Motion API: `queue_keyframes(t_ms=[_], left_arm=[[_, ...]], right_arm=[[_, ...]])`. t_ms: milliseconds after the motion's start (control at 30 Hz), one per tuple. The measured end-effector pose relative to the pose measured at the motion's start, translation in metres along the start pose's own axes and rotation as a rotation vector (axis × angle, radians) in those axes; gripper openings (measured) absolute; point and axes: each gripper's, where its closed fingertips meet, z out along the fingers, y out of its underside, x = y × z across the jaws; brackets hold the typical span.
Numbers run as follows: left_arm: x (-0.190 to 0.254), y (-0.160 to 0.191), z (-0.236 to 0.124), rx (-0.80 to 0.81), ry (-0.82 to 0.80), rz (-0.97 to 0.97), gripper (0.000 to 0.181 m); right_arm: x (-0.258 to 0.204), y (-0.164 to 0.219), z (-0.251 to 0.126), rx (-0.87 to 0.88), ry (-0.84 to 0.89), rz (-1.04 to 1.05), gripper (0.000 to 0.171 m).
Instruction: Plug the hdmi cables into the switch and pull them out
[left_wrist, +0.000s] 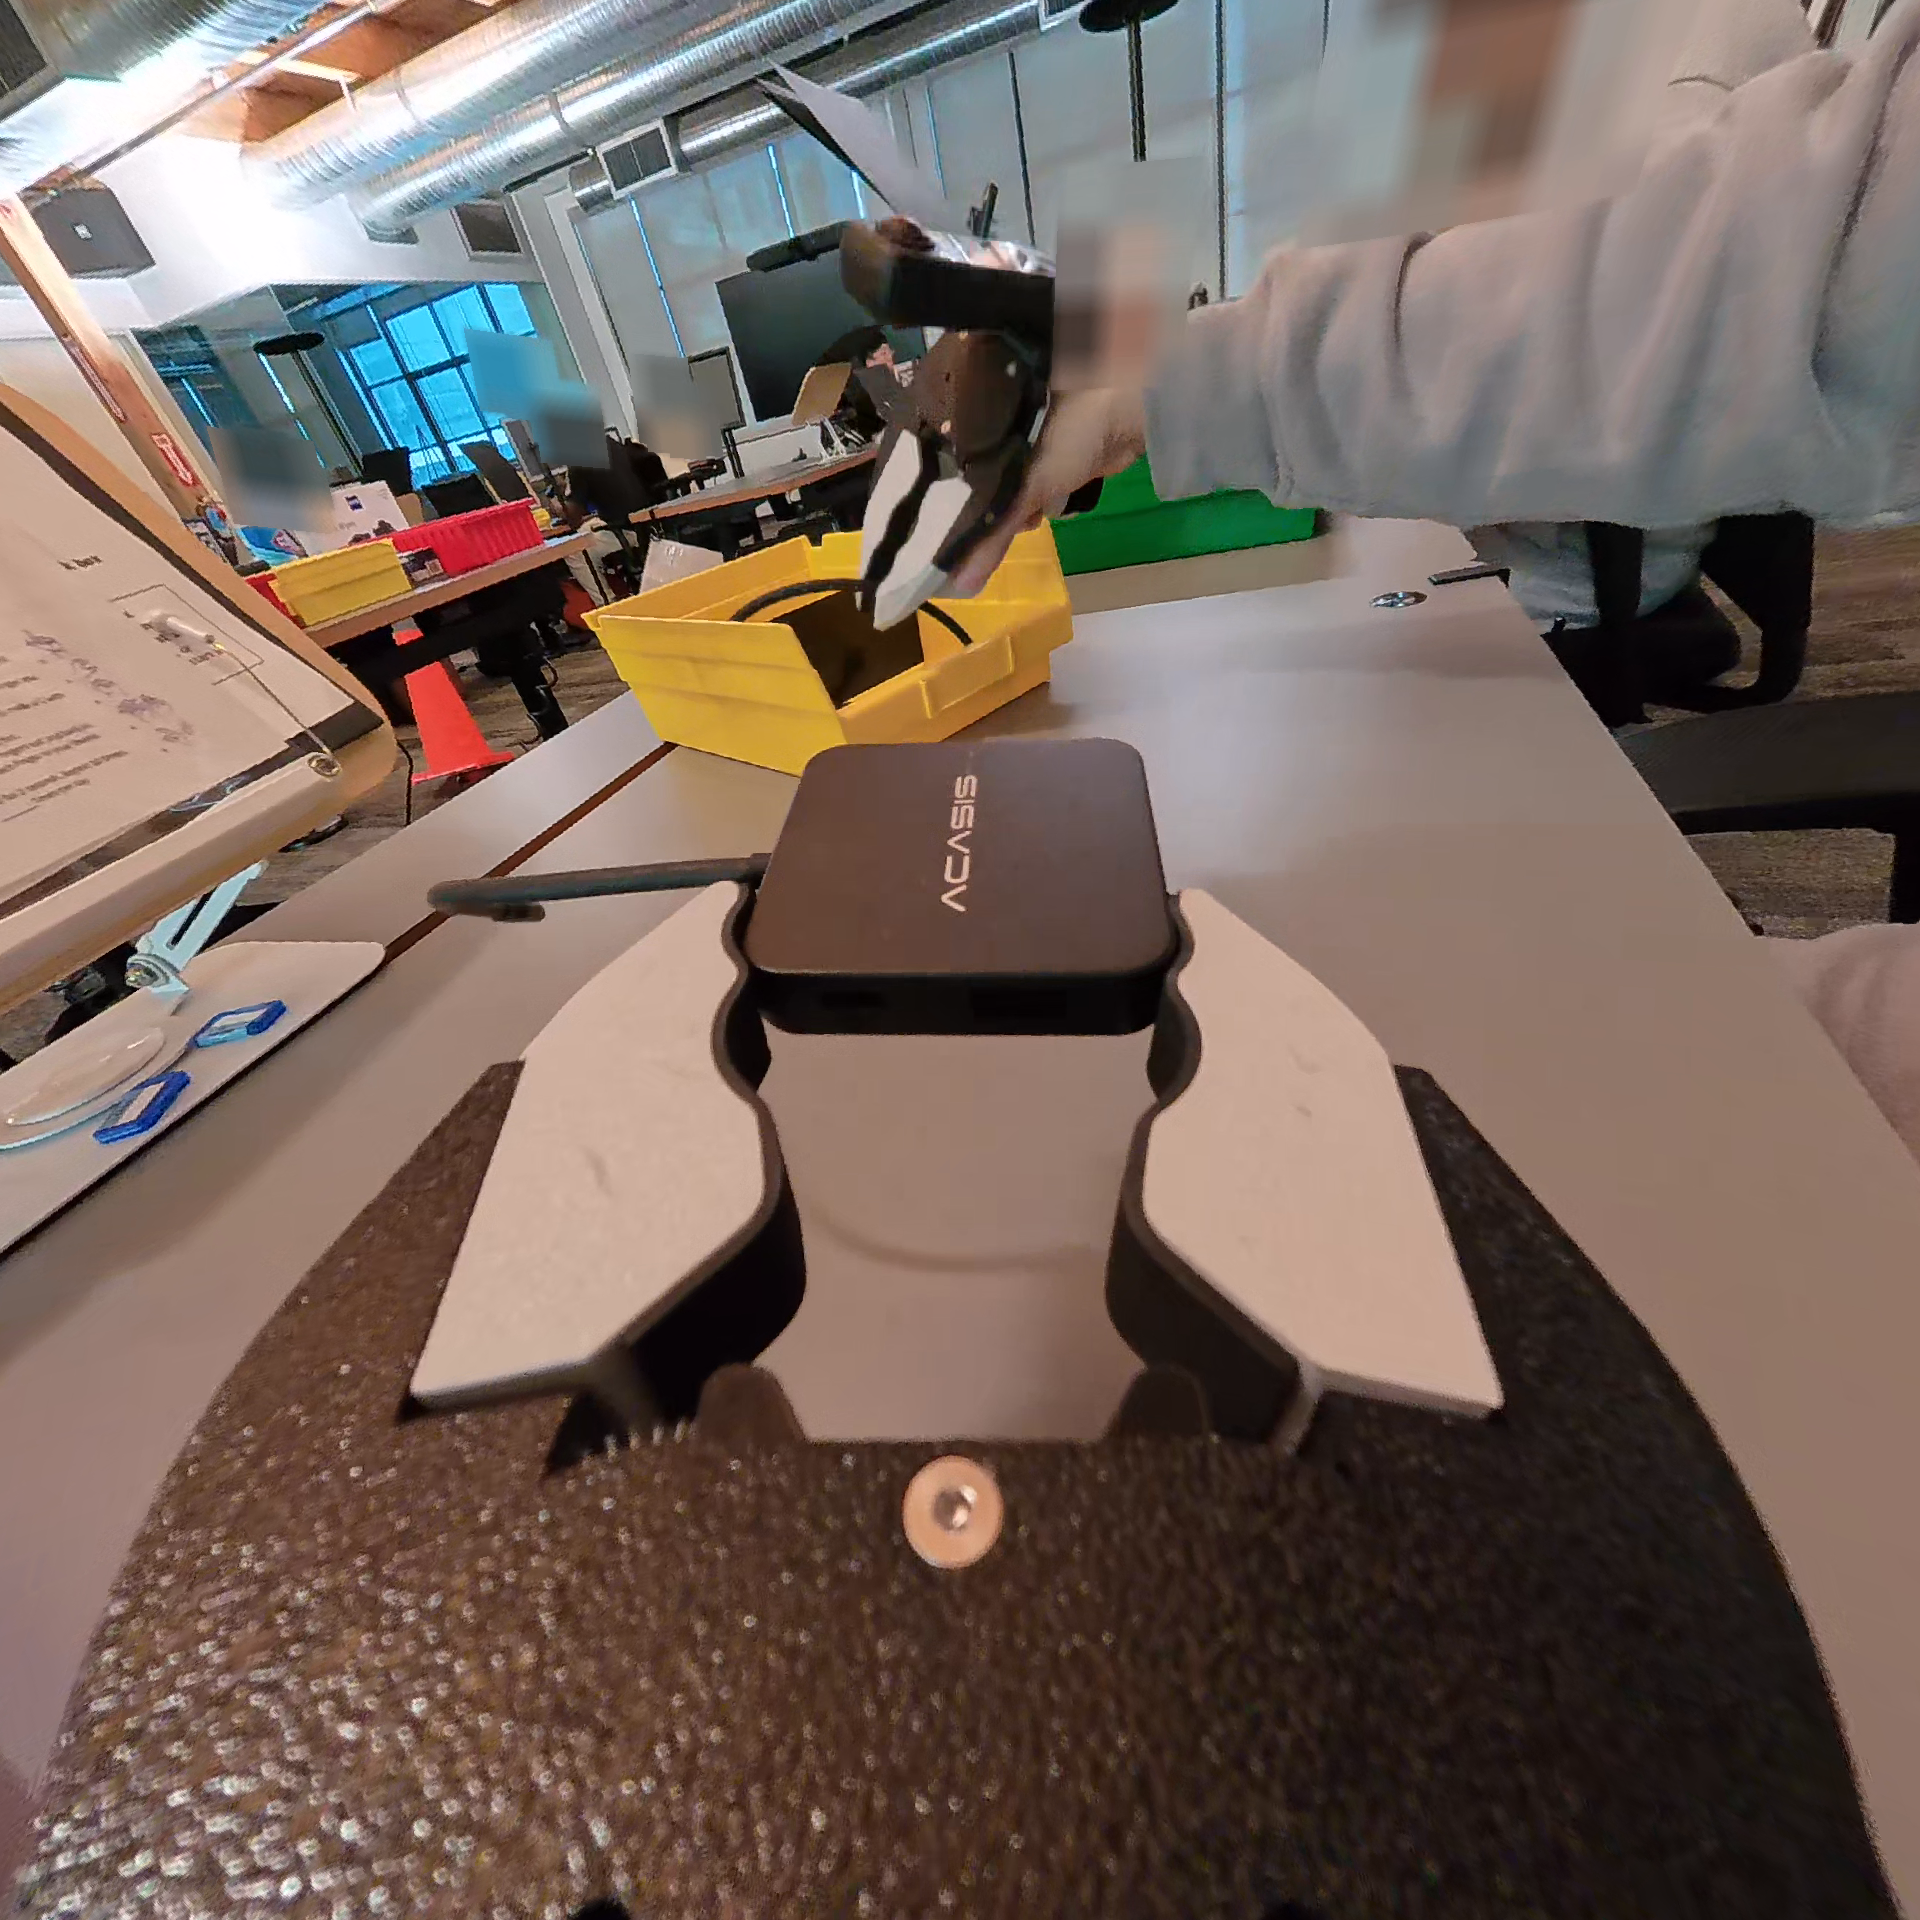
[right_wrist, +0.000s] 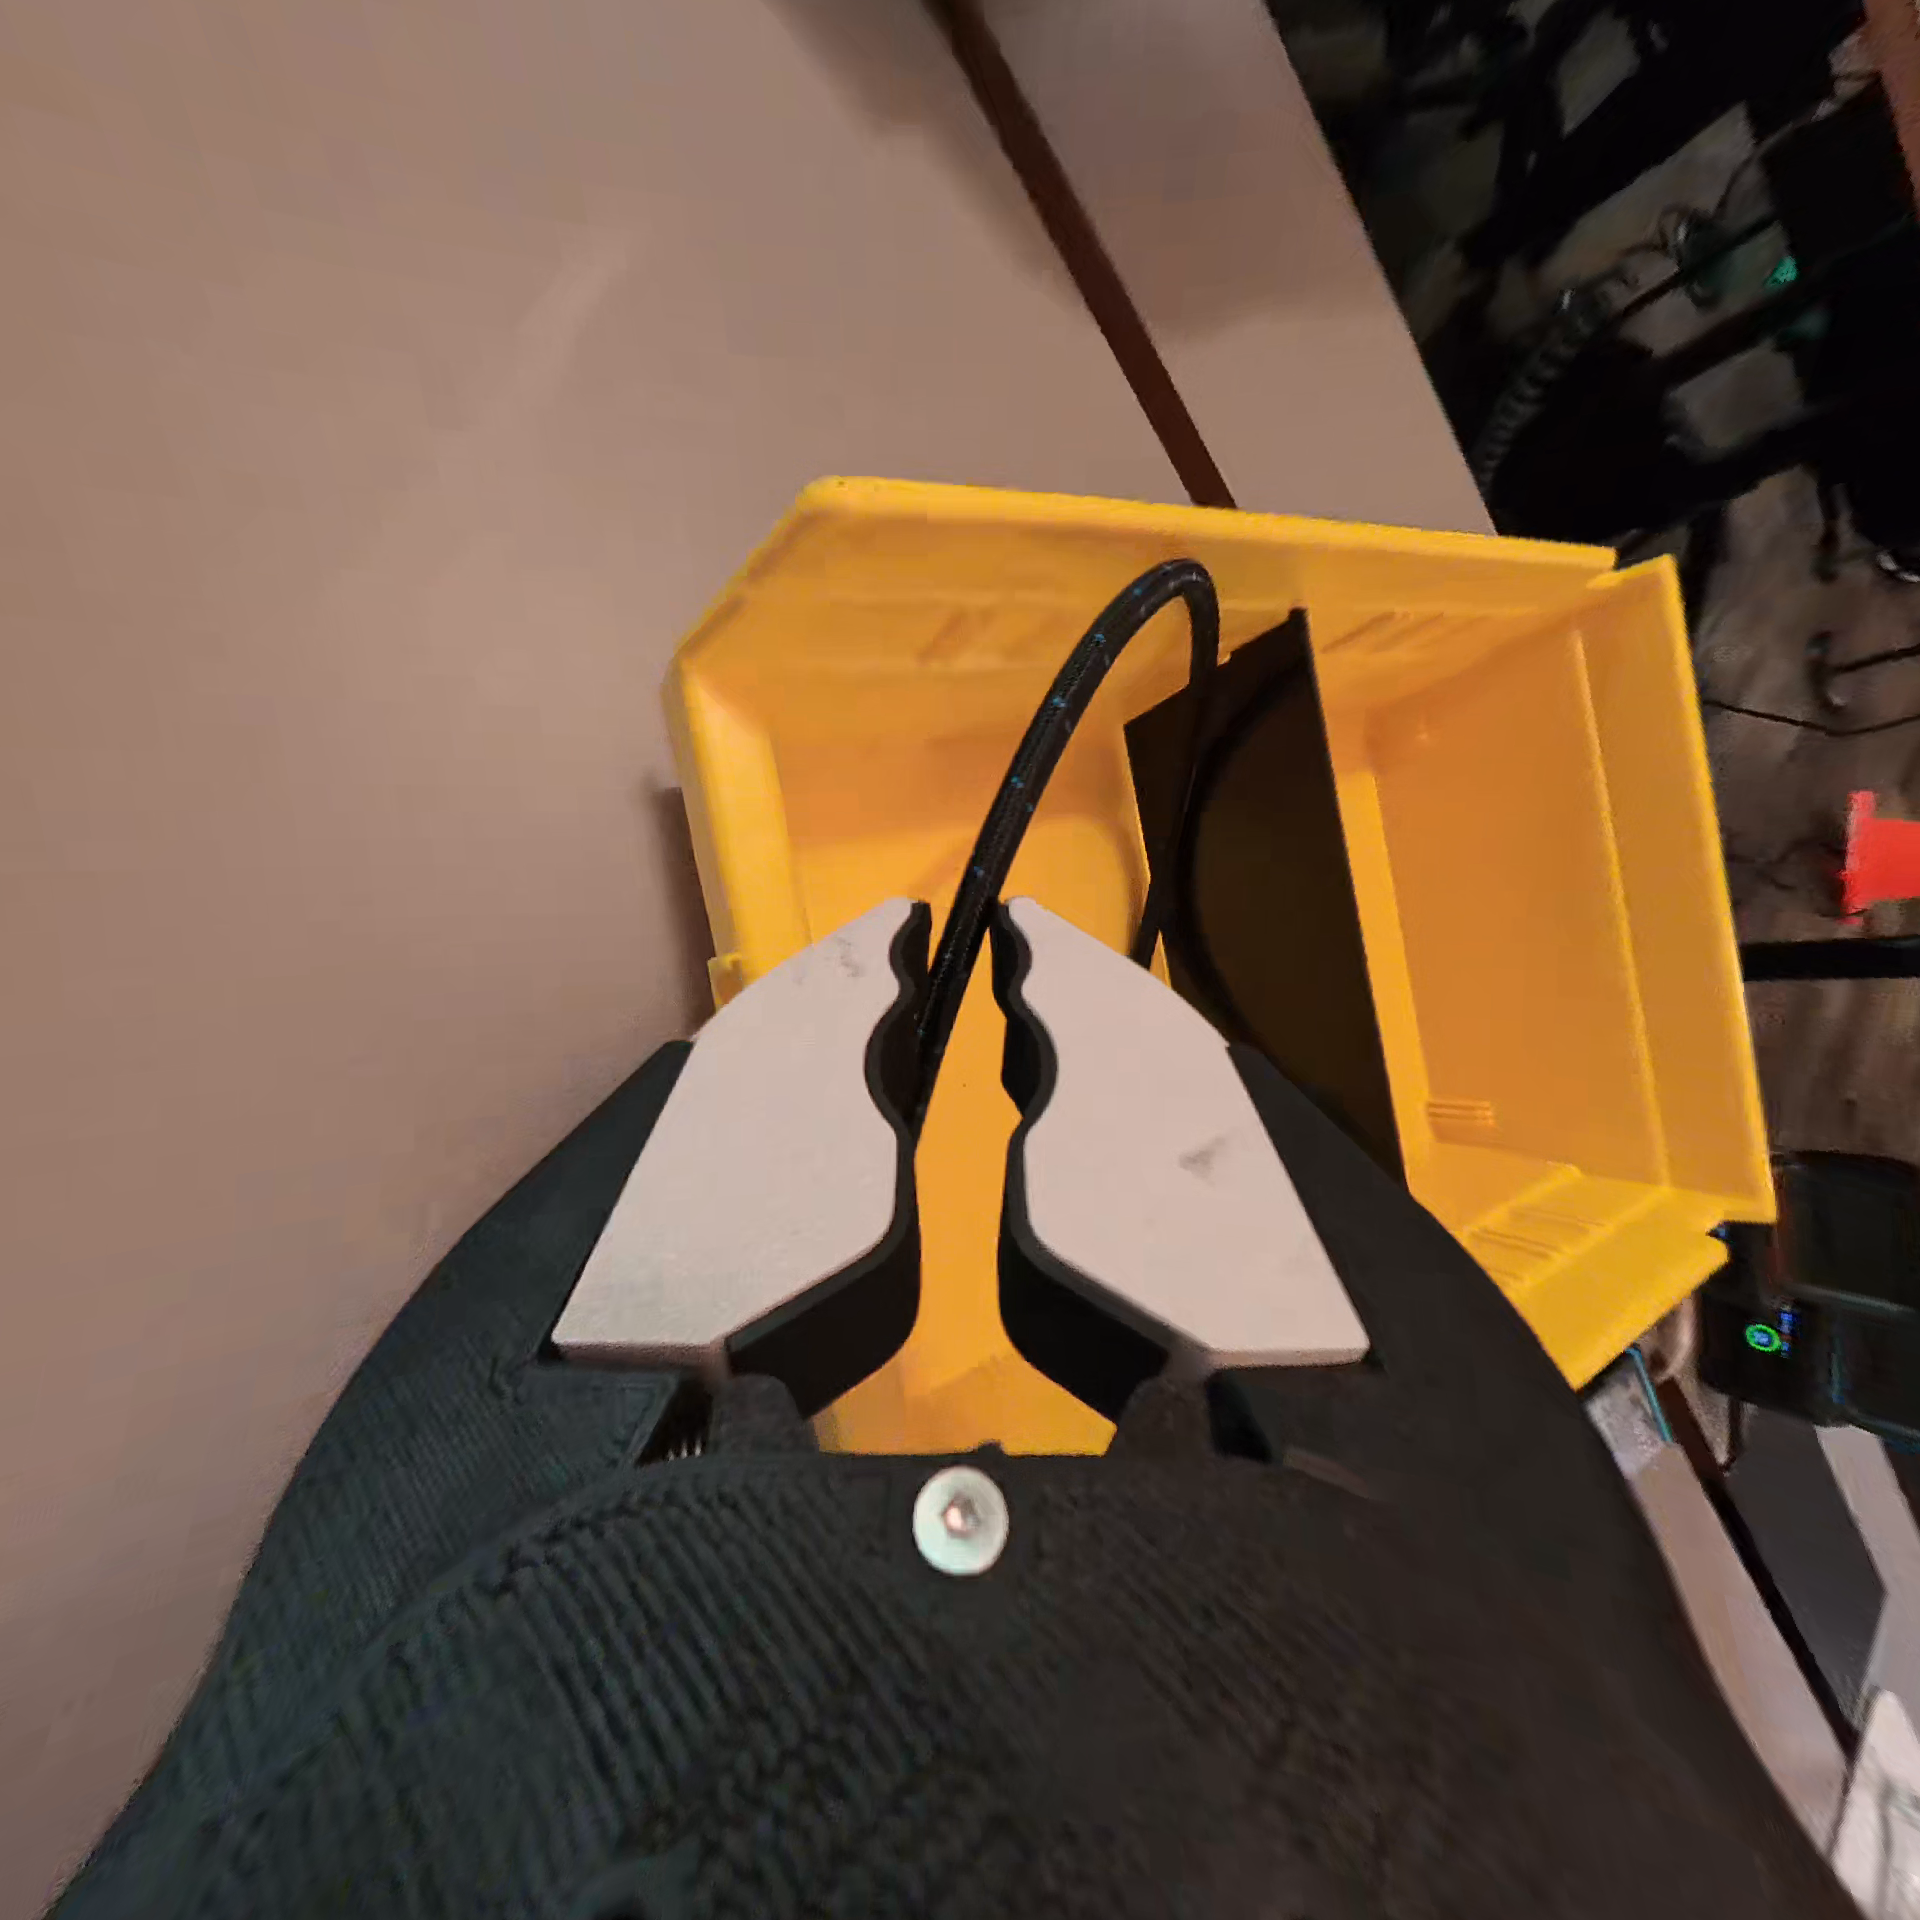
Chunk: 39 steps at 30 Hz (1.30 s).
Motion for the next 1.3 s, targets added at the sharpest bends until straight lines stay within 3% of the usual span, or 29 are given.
queue_keyframes(t_ms=[67,200,267,367,467,533,633,700,800,833,867,967,1067,1167,1300], left_arm=[[0.002,0.001,0.002,-0.006,0.006,0.004,0.072],[0.004,0.006,0.004,-0.034,0.005,0.015,0.072],[0.002,0.006,0.002,-0.031,-0.005,0.016,0.072],[-0.001,-0.001,0.000,0.002,-0.020,0.023,0.072],[-0.001,-0.010,0.002,0.032,-0.052,0.082,0.072],[0.003,-0.017,0.007,0.046,-0.058,0.126,0.072],[0.014,-0.024,0.014,0.063,-0.035,0.166,0.072],[0.019,-0.024,0.018,0.066,-0.026,0.189,0.072],[0.022,-0.019,0.023,0.035,-0.035,0.255,0.072],[0.021,-0.016,0.024,0.018,-0.048,0.280,0.072],[0.020,-0.016,0.025,0.009,-0.060,0.302,0.072],[0.017,-0.009,0.028,-0.042,-0.086,0.337,0.072],[0.016,-0.010,0.031,-0.018,-0.127,0.289,0.078],[0.008,-0.022,0.022,0.062,-0.156,0.196,0.081],[-0.014,-0.021,0.007,0.071,-0.231,0.106,0.071]], right_arm=[[-0.004,0.003,0.008,-0.014,0.018,-0.012,0.011],[-0.006,0.006,0.014,-0.080,0.034,0.033,0.044],[-0.001,-0.012,-0.001,-0.021,0.072,0.094,0.062],[-0.017,-0.067,-0.038,0.205,0.048,0.245,0.088],[-0.111,-0.136,-0.065,0.412,-0.375,0.398,0.096],[-0.189,-0.165,-0.081,0.386,-0.786,0.518,0.102],[-0.260,-0.194,-0.097,0.342,-1.159,0.650,0.088],[-0.283,-0.209,-0.099,0.323,-1.266,0.714,0.087],[-0.297,-0.222,-0.094,0.297,-1.306,0.747,0.071],[-0.297,-0.225,-0.092,0.300,-1.306,0.765,0.056],[-0.297,-0.226,-0.093,0.307,-1.334,0.755,0.015],[-0.297,-0.222,-0.088,0.292,-1.327,0.708,0.014],[-0.284,-0.213,-0.084,0.297,-1.195,0.555,0.014],[-0.222,-0.202,-0.078,0.333,-0.890,0.414,0.014],[-0.067,-0.155,-0.069,0.267,-0.252,0.209,0.013]])
